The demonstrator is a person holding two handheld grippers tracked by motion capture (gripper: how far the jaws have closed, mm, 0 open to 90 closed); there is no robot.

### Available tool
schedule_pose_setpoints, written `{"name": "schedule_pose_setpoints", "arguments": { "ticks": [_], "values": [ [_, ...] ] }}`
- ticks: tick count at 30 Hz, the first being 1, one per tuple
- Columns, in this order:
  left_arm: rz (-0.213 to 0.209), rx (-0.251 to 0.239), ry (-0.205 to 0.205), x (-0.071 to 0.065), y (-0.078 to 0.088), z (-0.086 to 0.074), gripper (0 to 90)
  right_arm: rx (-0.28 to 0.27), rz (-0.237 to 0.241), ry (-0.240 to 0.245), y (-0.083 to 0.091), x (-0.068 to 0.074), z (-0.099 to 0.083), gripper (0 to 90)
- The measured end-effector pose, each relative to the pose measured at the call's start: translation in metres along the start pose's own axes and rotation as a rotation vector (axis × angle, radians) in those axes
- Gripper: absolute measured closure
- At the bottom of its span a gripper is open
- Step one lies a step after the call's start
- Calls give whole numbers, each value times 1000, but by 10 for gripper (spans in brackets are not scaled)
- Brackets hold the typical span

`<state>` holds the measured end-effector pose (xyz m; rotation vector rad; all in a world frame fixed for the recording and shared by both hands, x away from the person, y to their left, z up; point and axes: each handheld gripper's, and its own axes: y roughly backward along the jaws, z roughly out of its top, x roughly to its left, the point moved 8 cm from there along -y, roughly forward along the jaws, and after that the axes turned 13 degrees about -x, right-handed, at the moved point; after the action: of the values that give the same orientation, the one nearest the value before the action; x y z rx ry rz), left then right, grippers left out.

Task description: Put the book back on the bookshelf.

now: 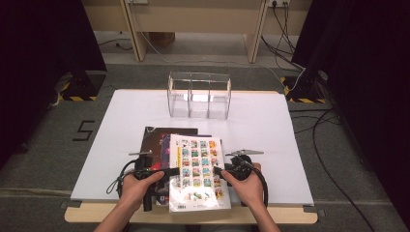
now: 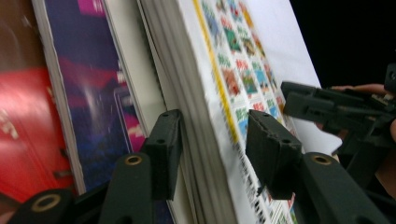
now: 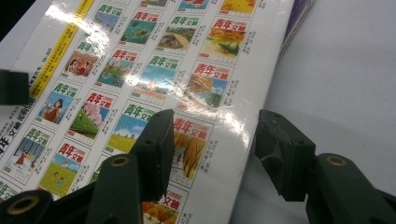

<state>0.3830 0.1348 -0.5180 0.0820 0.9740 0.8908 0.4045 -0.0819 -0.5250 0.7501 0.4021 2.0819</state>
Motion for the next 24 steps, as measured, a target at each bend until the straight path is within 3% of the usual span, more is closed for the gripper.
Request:
{"name": "schedule_pose_setpoints", "arguments": {
  "ticks": [1,3,8,15,17,21,24],
  "values": [
    [-15,13,29,0,-2,-4,558,0,-1,-3,0,0,0,480],
    [-16,17,45,-1,-4,-8,562,-1,1,1,0,0,0,480],
    [-17,27,-12,-4,-4,-7,611,-13,1,6,0,0,0,462],
    [-50,46,-30,-6,-11,0,705,-7,3,-9,-3,-7,3,444],
    [-63,52,-34,-4,-15,3,709,-5,8,-22,-3,-12,5,461],
    [-60,51,-41,0,-19,8,711,12,37,-97,-8,-23,12,469],
    [-50,47,-46,4,-20,12,711,22,31,-113,-13,-30,19,467]
  ]
}}
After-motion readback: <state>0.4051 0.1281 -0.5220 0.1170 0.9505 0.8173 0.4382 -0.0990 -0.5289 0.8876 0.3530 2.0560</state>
